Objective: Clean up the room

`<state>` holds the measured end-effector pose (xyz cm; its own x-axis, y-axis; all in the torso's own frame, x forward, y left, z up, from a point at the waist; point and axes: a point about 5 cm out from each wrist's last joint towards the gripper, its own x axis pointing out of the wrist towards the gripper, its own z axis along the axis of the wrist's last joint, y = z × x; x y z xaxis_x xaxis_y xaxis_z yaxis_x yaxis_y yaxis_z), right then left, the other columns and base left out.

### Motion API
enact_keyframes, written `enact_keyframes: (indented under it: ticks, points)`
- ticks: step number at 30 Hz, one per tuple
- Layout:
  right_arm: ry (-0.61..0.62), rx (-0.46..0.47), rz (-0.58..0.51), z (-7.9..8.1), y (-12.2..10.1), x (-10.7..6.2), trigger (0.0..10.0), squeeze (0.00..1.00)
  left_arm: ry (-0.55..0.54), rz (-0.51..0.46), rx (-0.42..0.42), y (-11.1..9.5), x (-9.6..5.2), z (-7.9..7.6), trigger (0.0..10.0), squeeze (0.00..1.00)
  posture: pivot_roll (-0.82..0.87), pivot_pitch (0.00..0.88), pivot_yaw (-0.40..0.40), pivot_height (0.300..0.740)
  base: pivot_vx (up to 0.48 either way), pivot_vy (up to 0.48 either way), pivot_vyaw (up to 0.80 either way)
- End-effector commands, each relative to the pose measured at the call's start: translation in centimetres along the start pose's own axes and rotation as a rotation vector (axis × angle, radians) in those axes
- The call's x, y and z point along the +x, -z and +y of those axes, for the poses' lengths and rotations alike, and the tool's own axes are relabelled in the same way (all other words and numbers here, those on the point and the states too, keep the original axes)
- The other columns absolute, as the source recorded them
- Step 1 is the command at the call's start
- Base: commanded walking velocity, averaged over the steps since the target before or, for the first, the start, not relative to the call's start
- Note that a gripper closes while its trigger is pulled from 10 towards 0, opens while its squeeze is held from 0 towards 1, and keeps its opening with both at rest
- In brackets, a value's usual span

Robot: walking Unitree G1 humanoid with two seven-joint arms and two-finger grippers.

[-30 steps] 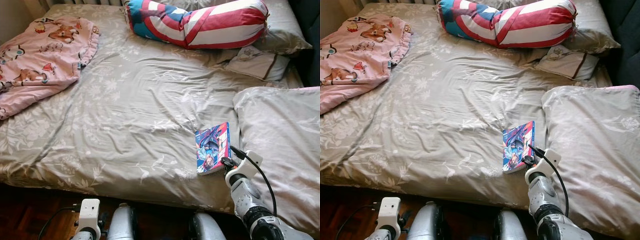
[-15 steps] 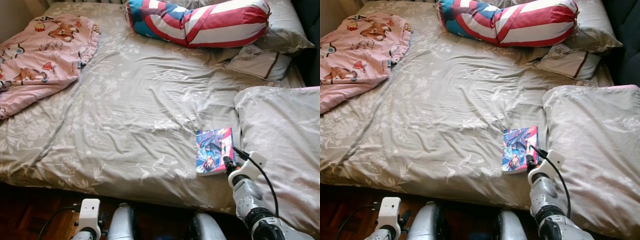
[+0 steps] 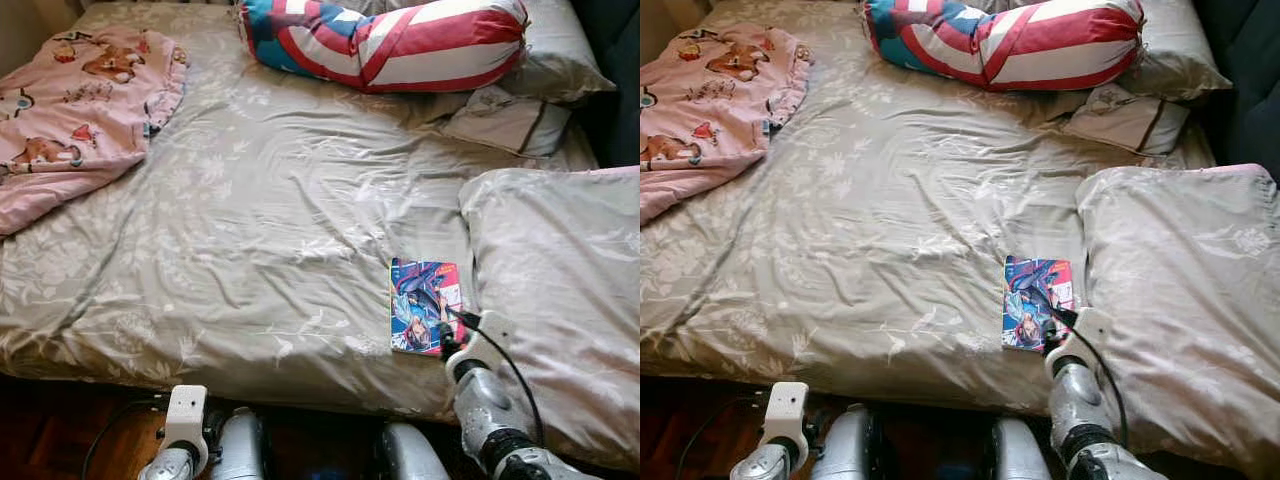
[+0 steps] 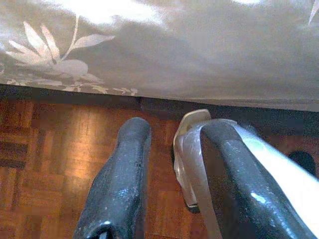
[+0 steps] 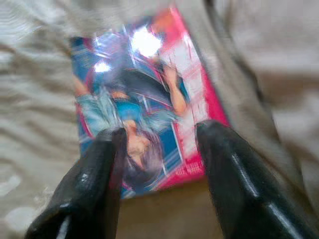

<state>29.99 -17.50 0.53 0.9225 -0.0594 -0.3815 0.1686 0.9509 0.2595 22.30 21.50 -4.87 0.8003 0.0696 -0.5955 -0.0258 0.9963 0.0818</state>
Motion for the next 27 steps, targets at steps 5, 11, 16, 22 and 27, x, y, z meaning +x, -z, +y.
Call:
enact_keyframes:
  ticks: [5,11,16,22,27]
  points:
    - [-0.165,-0.130,-0.038,2.1,-0.2,-0.1,10.0,0.00,-0.003,0.053,-0.017,0.4,0.2,-0.7,10.0,0.00,-0.08,0.121,-0.030,0.685,0.000,0.000,0.00]
    - [-0.137,-0.230,0.110,0.5,2.5,-1.0,10.0,0.00,-0.019,0.051,-0.055,-0.4,0.6,-1.0,10.0,0.00,-0.10,0.058,-0.050,0.730,0.000,0.000,0.00]
    - [-0.050,-0.238,0.276,-1.9,5.9,-2.8,10.0,0.00,-0.026,0.053,-0.063,-0.8,0.8,-1.0,10.0,0.00,-0.10,0.023,-0.052,0.740,0.000,0.000,0.00]
    - [0.056,-0.229,0.489,-4.1,10.2,-5.8,10.0,0.00,-0.037,0.080,-0.057,-0.5,0.8,-1.0,10.0,0.00,-0.10,0.000,-0.046,0.740,0.000,0.000,0.00]
    - [0.196,-0.068,0.533,-5.8,11.9,-7.6,10.0,0.00,-0.059,0.113,-0.078,0.3,0.5,-0.7,10.0,0.00,-0.11,0.000,-0.036,0.740,0.000,0.000,0.00]
